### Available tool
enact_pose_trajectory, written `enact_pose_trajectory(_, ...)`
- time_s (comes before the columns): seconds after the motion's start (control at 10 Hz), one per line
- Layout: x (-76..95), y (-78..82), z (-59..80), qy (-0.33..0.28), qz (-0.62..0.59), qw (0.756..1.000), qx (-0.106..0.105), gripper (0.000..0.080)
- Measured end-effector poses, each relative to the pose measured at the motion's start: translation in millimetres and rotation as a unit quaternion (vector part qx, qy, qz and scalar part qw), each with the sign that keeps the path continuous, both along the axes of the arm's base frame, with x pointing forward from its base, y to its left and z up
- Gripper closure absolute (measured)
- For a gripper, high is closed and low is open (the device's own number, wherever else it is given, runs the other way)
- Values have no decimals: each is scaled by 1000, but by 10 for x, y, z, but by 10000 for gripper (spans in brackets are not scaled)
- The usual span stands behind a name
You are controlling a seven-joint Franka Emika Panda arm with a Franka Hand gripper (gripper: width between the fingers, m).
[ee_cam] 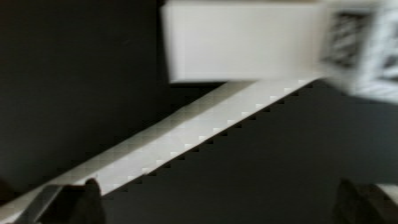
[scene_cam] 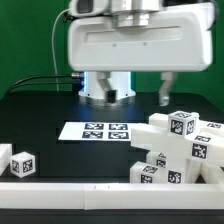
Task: Assemble chair
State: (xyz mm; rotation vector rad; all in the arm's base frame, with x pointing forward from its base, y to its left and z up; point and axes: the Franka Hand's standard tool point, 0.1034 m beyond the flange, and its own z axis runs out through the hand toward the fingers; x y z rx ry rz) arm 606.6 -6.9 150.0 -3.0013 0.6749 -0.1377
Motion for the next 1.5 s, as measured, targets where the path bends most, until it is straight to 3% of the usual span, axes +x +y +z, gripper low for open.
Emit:
enact_pose_trajectory(0.3,6,-42,-20,-5,113,994,-13,151)
enact_pose_trajectory(0.5,-103,-477,-229,4,242,970,-20,151)
enact_pose_trajectory(0.7,-262,-792,-556,21,339,940,-26,151)
enact_pose_trajectory(0.8,-308,-896,-706,24,373,927,-31,151)
enact_pose_trajectory(1.2,-348,-980,-730,29,491,870,-43,151)
enact_pose_trajectory(1.3,-456,-1169,-877,37,543,838,-41,151)
enact_pose_trajectory(1.4,-546,-1354,-1005,41,561,825,-44,151)
enact_pose_trajectory(1.5,-658,-1463,-1124,46,555,829,-46,151)
